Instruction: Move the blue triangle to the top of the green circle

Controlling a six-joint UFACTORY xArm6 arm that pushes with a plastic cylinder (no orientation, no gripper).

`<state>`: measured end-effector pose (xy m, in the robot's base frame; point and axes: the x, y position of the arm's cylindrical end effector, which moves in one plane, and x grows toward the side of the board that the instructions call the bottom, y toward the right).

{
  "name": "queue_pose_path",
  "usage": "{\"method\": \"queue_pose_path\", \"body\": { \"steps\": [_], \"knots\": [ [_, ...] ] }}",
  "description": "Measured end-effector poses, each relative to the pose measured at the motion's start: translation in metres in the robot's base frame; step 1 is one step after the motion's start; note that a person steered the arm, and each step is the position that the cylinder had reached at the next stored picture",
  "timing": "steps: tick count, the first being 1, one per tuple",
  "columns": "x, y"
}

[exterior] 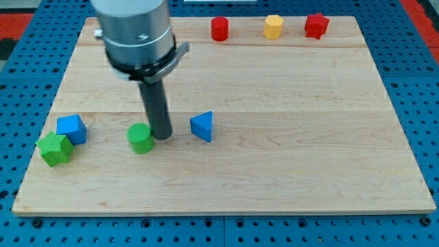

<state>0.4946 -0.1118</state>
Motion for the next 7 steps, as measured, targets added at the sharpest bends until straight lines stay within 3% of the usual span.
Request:
{"method": "queue_pose_path", "body": {
  "steps": [2,4,5,7],
  "knots": [
    [0.019,-0.042],
    [0.009,0.167],
    [-0.012,0.144],
    [-0.033,-0.016]
  ]
}}
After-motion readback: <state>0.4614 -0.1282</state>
